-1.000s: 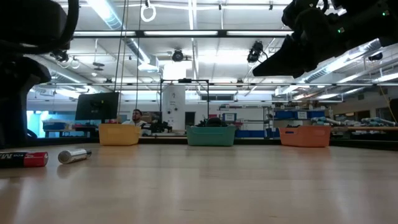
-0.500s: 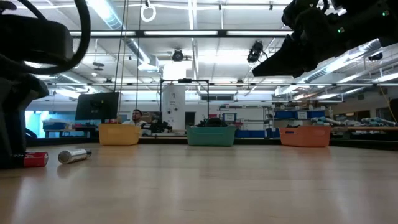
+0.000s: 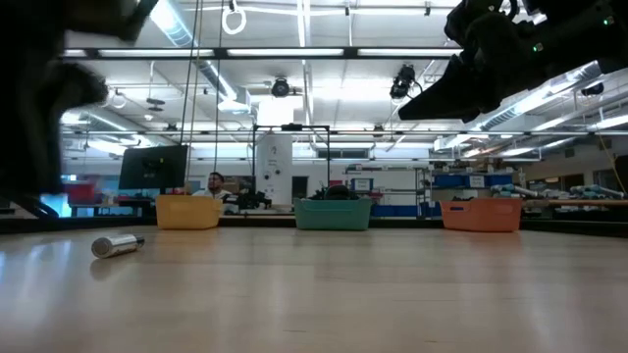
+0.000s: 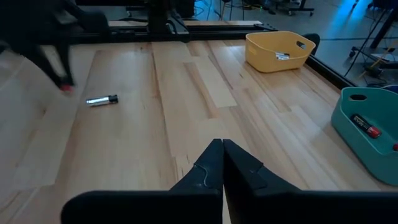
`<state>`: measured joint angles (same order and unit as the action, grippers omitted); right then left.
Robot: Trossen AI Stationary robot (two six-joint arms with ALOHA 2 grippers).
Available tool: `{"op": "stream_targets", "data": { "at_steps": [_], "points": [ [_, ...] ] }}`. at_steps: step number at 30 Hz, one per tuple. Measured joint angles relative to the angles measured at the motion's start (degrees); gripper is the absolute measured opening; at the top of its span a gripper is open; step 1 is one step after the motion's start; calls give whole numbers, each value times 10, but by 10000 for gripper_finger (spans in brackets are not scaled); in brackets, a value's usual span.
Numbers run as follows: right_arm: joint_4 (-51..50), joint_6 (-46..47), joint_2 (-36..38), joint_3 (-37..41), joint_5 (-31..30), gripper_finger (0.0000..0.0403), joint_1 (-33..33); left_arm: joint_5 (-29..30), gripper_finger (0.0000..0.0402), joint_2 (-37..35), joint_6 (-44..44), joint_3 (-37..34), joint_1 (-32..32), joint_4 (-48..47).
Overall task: Sort batteries
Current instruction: Put the red battery into the green bin
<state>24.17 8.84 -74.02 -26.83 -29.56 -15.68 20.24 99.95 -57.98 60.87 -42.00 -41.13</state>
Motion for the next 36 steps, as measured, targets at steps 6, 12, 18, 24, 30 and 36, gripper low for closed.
{"op": "stream_targets", "data": {
  "at_steps": [6,12,18,24,30,36],
  "points": [
    [2,2,0,0,0,16,0,80,48,-25,88,68,56,-64],
    [3,2,0,0,0,9,0,100,48,-35,324,70,214,10],
    [15,-6,0,0,0,14,1,-14,48,-36,562,70,425,169],
    [17,-4,0,0,0,11,8,-163,48,-35,692,70,619,268],
    [17,-20,0,0,0,12,36,-257,48,15,714,115,727,277],
    [19,-32,0,-1,9,11,81,-290,48,112,778,233,746,190]
  ]
}}
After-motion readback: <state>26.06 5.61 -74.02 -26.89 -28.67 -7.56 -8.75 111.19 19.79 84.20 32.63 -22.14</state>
